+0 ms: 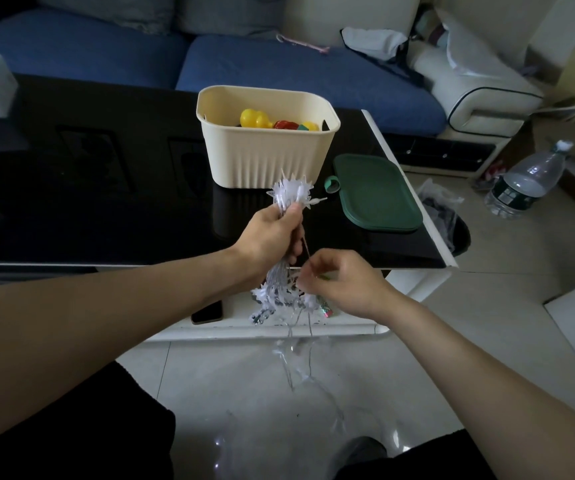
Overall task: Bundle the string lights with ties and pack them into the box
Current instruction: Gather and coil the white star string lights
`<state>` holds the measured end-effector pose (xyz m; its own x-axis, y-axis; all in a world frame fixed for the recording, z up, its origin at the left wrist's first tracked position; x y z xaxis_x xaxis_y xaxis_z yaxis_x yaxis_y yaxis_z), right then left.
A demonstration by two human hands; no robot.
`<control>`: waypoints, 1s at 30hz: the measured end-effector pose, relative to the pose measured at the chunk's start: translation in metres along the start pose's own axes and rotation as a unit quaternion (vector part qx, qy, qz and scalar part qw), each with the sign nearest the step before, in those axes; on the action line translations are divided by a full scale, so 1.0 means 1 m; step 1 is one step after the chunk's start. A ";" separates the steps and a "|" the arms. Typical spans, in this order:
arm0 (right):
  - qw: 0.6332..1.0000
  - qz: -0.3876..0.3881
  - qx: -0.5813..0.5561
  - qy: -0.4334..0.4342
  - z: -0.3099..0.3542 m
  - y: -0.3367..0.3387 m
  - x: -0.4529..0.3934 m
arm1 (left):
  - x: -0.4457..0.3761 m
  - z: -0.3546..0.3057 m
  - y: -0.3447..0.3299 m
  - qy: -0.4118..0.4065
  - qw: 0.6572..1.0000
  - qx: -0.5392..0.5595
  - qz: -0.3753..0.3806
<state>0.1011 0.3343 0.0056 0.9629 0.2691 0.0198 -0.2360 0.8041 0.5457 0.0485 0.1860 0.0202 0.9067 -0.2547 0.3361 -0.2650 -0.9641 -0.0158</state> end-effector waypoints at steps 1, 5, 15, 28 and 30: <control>1.000 0.015 0.020 -0.005 -0.003 0.000 -0.001 | 0.000 -0.002 0.001 0.000 1.000 0.013 0.001; 0.995 0.085 0.049 -0.019 -0.009 -0.004 -0.001 | 0.003 -0.007 0.001 0.021 0.993 0.107 0.047; 0.998 0.038 0.041 -0.030 -0.009 0.006 -0.005 | -0.002 -0.008 0.007 0.025 0.993 0.115 0.028; 0.995 0.081 0.035 -0.043 -0.021 0.026 0.001 | 0.001 -0.007 0.004 0.007 0.994 0.103 0.044; 0.992 0.121 0.012 -0.042 -0.024 0.024 0.004 | 0.001 -0.008 0.003 0.007 0.992 0.117 0.047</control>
<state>0.0958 0.3670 -0.0017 0.8865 0.4061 0.2217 -0.4587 0.7091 0.5355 0.0459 0.1832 0.0275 0.8763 -0.3454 0.3360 -0.2638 -0.9274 -0.2653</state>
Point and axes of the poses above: each hand's wrist, its own x-axis away from the middle knuckle, its own y-axis out of the back of the hand, z = x × y, the point moved 1 cm from there along -x, towards the middle knuckle, and after that the axes turned 11 degrees about y, right-handed, at the moved point
